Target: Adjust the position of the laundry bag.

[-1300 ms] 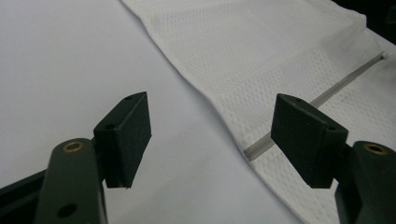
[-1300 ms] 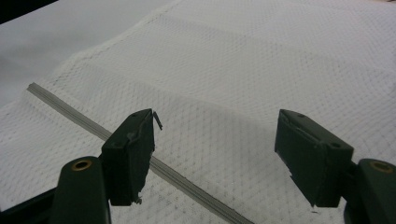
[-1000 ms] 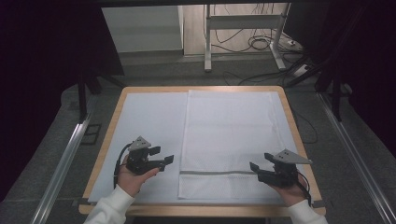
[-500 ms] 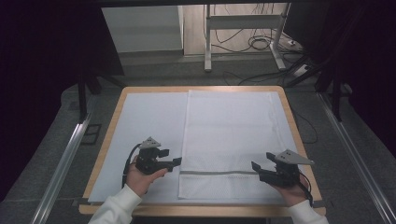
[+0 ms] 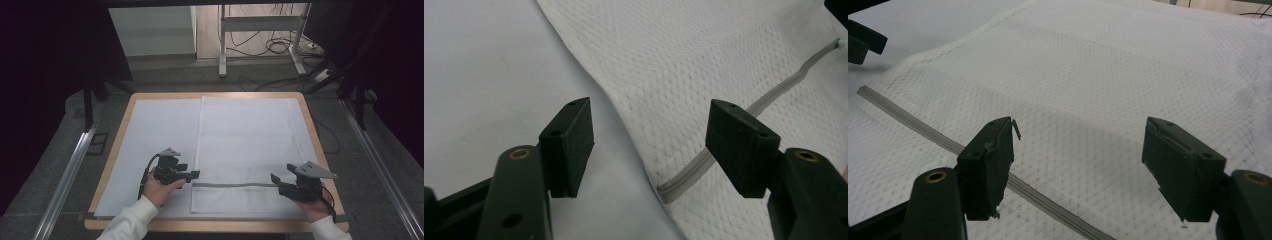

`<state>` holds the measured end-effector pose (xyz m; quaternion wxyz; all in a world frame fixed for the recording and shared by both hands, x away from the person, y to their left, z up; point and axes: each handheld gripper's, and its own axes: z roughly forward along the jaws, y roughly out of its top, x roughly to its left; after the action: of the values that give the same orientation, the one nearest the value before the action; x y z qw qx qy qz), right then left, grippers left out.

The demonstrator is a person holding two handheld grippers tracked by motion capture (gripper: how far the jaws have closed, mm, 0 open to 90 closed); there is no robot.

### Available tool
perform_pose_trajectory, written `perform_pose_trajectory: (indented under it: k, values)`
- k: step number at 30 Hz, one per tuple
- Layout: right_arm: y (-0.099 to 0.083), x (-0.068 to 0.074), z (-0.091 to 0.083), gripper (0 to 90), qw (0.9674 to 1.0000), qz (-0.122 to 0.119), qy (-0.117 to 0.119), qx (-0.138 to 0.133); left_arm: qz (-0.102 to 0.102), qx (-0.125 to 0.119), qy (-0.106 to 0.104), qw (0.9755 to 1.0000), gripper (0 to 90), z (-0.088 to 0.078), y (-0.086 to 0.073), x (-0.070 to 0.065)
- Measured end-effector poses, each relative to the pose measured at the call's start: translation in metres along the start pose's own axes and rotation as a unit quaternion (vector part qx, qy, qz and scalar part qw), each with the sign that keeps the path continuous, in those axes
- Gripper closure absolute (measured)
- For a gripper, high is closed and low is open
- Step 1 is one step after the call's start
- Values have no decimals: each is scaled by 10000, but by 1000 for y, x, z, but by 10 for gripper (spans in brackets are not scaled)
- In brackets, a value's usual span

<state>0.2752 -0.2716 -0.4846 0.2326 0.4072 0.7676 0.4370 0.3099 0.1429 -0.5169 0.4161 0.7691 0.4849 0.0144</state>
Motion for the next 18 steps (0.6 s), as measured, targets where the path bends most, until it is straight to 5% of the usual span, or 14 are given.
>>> perform_pose_trajectory:
  k: [4, 18]
  values:
    - [-1, -2, -3, 282, 10000, 17, -84, -21, -173, 51, -60, 9998, 389, 7, -5, 4]
    - [-2, -4, -5, 281, 9998, -4, -178, -49, -6, 260, 37, 9997, 453, 20, -8, -2]
